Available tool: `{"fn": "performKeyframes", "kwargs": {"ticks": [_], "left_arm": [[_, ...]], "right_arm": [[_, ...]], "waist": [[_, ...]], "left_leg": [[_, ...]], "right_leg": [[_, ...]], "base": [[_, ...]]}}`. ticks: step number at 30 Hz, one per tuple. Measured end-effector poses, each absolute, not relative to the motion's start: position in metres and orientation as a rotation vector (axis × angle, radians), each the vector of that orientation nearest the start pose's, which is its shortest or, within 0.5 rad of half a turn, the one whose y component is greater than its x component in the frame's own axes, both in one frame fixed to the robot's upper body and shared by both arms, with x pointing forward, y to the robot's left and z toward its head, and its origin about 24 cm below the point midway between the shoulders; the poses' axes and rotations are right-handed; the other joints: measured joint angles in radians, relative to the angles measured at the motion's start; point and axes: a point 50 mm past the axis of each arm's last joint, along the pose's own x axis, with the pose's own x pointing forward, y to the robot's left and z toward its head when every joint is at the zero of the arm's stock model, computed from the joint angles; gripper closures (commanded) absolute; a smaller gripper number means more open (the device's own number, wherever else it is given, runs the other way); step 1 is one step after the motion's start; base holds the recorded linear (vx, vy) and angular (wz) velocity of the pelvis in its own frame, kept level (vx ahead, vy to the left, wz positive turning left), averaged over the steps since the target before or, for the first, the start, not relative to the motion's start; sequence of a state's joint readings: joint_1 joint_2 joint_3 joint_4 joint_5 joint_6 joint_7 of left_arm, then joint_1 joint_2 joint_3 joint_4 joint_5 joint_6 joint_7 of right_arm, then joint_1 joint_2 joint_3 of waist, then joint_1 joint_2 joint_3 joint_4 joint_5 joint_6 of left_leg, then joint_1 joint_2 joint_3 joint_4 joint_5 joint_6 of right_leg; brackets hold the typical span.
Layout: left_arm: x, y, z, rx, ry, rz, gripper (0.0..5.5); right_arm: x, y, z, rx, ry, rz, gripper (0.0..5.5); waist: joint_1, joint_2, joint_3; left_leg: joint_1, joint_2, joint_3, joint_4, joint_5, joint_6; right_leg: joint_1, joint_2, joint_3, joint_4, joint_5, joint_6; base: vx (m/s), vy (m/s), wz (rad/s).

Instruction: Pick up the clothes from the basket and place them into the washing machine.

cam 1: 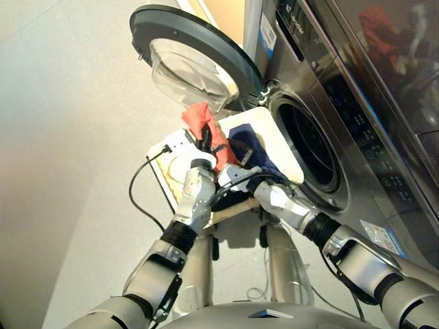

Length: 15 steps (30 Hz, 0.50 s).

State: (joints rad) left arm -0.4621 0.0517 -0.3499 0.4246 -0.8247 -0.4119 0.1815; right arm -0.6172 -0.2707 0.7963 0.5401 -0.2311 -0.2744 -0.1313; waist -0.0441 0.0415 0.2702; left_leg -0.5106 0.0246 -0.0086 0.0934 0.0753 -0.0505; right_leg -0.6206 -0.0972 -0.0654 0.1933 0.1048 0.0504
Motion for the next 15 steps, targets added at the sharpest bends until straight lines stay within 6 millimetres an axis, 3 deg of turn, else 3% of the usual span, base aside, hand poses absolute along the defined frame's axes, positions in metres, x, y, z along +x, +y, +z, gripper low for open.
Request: {"fn": "performKeyframes", "kwargs": {"ticks": [2,3,4,9,10,12,13,15], "left_arm": [[0.319,0.081,0.093,-0.716,-0.200,-0.113,5.50],[0.318,0.079,0.095,-0.728,-0.207,-0.131,5.50],[0.317,0.077,0.097,-0.738,-0.210,-0.143,5.50],[0.309,0.067,0.109,-0.806,-0.235,-0.210,5.50],[0.308,0.064,0.110,-0.818,-0.234,-0.227,5.50],[0.306,0.062,0.113,-0.840,-0.240,-0.254,5.50],[0.305,0.061,0.114,-0.851,-0.242,-0.267,5.50],[0.304,0.059,0.116,-0.861,-0.246,-0.280,5.50]], "right_arm": [[0.307,-0.033,0.057,-0.783,-0.346,0.669,0.00],[0.309,-0.035,0.056,-0.786,-0.335,0.656,1.64],[0.310,-0.038,0.054,-0.790,-0.324,0.642,2.83],[0.320,-0.047,0.056,-0.782,-0.300,0.558,3.04],[0.322,-0.049,0.058,-0.778,-0.302,0.544,3.34],[0.325,-0.051,0.062,-0.755,-0.298,0.523,5.05],[0.327,-0.052,0.064,-0.744,-0.298,0.514,5.50],[0.329,-0.053,0.068,-0.727,-0.301,0.503,5.50]], "waist": [[0.003,0.004,-0.001],[0.009,0.009,-0.004],[0.016,0.013,-0.006],[0.022,0.028,-0.014],[0.022,0.028,-0.014],[0.027,0.029,-0.015],[0.026,0.029,-0.015],[0.025,0.029,-0.015]], "left_leg": [[0.000,0.000,-0.001,-0.001,0.001,0.000],[0.000,0.000,-0.001,-0.001,0.001,0.000],[-0.001,0.000,-0.002,-0.002,0.001,0.000],[-0.012,0.000,-0.015,-0.004,0.004,-0.003],[-0.015,0.000,-0.015,-0.004,0.004,-0.003],[-0.020,0.000,-0.015,-0.004,0.004,-0.003],[-0.021,0.000,-0.016,-0.004,0.004,-0.003],[-0.021,0.000,-0.016,-0.004,0.004,-0.003]], "right_leg": [[0.000,0.000,0.000,0.000,0.000,0.000],[0.000,0.000,-0.001,0.000,0.000,0.000],[-0.001,0.000,-0.001,0.000,-0.001,-0.001],[-0.006,-0.001,-0.014,0.001,-0.003,-0.004],[-0.009,-0.001,-0.014,0.002,-0.004,-0.005],[-0.014,-0.001,-0.015,0.003,-0.004,-0.005],[-0.015,-0.001,-0.015,0.003,-0.004,-0.005],[-0.015,-0.001,-0.015,0.003,-0.005,-0.005]], "base": [[0.000,0.000,0.000],[0.000,0.000,0.000],[0.000,0.000,0.000],[0.000,0.000,0.000],[0.000,0.000,0.000],[0.000,0.000,0.000],[0.000,0.000,0.000],[0.000,0.000,0.000]]}}
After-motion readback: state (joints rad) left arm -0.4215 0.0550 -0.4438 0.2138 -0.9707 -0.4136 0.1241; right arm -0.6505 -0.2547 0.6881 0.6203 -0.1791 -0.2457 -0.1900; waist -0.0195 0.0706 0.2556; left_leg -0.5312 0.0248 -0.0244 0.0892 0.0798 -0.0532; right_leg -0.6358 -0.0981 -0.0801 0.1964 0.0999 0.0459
